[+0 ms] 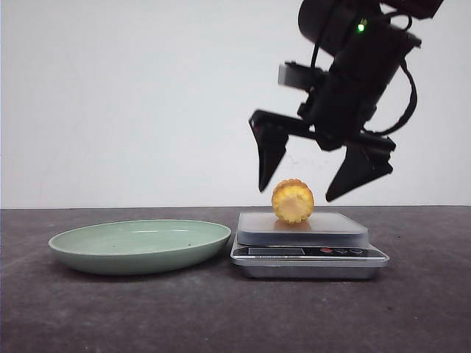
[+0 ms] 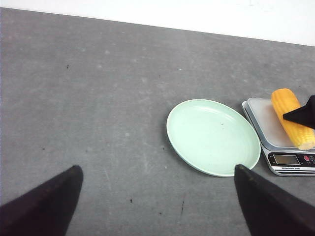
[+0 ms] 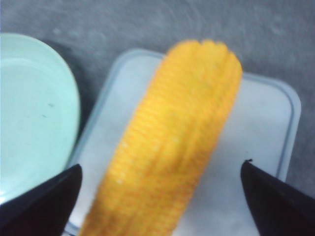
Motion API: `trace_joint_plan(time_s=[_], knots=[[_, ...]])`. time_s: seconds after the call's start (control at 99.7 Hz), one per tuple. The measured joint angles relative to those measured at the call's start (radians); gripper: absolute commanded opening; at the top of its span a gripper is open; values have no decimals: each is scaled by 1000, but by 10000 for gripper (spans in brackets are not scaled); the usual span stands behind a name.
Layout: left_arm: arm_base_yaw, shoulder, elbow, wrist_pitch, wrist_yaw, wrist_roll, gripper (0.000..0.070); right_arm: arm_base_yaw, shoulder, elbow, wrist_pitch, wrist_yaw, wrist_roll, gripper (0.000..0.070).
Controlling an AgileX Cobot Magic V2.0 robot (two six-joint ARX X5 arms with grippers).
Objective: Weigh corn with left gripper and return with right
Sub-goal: 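Lower the right gripper over the corn on the scale and close, then lift the corn with the right gripper and carry it back over the plate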
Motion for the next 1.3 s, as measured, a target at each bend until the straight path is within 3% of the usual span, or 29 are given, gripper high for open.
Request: trace_joint_plan(time_s=[0.04,0.12,0.13,0.551,0.792,1.063,1.303], knots=[[0,0,0,0,0,-3,589,0,3,0,-4,0,4,384],[0,0,0,0,0,-6,589,3,3,0,-1,-2,8,22],[0,0,0,0,0,-6,589,4,3,0,0,-2,8,0],[0,0,0,0,0,-7,589,44,-41,8,-2,24,30,5],[0,0,0,15,0,-7,589,153,-118,158,13,1,33,4],[0,0,0,30,0,-11,589,293,-13,195,82,60,85,4],[0,0,0,35,0,-12,589,325,116,200,149,72,145,4]])
